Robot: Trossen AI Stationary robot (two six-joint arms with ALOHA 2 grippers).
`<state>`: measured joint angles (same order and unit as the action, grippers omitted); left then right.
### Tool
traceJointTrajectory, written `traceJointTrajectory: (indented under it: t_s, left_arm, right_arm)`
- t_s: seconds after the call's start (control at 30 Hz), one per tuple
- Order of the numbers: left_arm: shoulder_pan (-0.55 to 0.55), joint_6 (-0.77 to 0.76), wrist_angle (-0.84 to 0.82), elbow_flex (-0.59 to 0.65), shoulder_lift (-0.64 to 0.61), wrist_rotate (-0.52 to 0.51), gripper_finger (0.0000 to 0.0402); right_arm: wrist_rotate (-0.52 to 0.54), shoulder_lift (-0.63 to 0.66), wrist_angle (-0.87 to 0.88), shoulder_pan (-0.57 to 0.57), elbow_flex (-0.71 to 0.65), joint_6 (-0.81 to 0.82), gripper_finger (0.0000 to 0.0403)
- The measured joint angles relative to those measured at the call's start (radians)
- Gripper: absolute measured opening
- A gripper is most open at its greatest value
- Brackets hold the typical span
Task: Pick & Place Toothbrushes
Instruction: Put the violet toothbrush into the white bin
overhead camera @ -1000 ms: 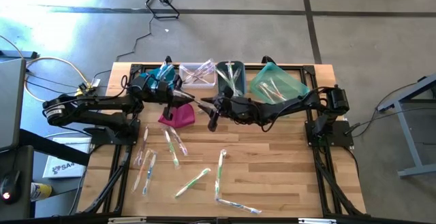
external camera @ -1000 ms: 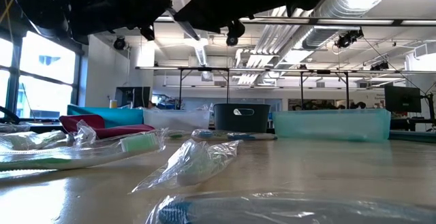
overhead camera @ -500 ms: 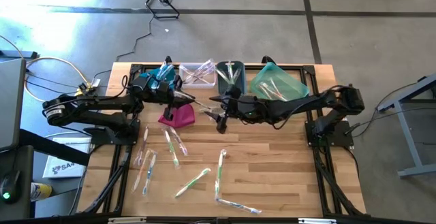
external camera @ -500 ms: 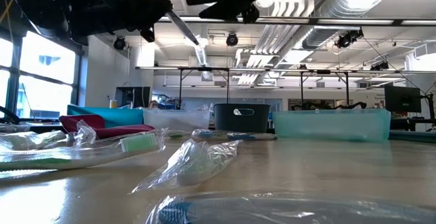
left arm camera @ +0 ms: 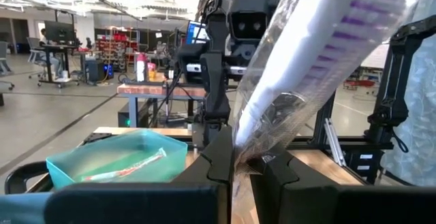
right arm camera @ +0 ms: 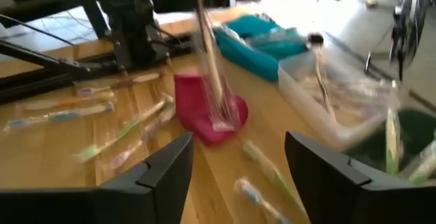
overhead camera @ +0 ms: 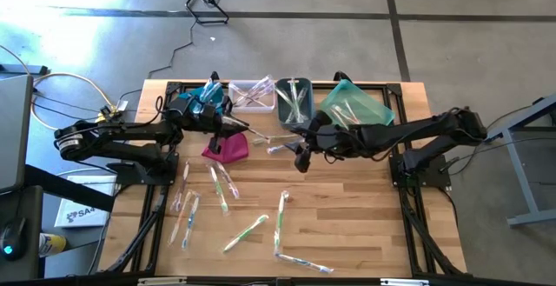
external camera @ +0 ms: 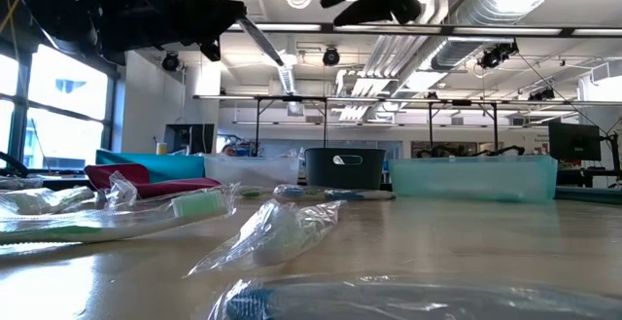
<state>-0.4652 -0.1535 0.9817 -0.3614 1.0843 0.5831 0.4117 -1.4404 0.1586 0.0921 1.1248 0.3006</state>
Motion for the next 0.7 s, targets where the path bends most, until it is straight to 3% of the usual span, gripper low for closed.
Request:
traceJointTrajectory:
  t_s: [0.23,0.57,0.7]
  left_arm:
    - [0.000,-0.016,-0.009,0.000,0.000,-0.025,0.0025]
    - [0.000,-0.035,-0.106,0.000,0.000,-0.175,0.0020]
    - [0.000,-0.027,-0.103,0.000,0.000,-0.258,0.0022]
  right_arm:
    - [-0.043,0.008,0.147,0.005,0.000,0.037,0.0175]
    - [-0.050,0.008,0.233,0.050,0.000,-0.011,0.0018]
    - [-0.048,0.008,0.261,0.053,-0.001,-0.016,0.0006]
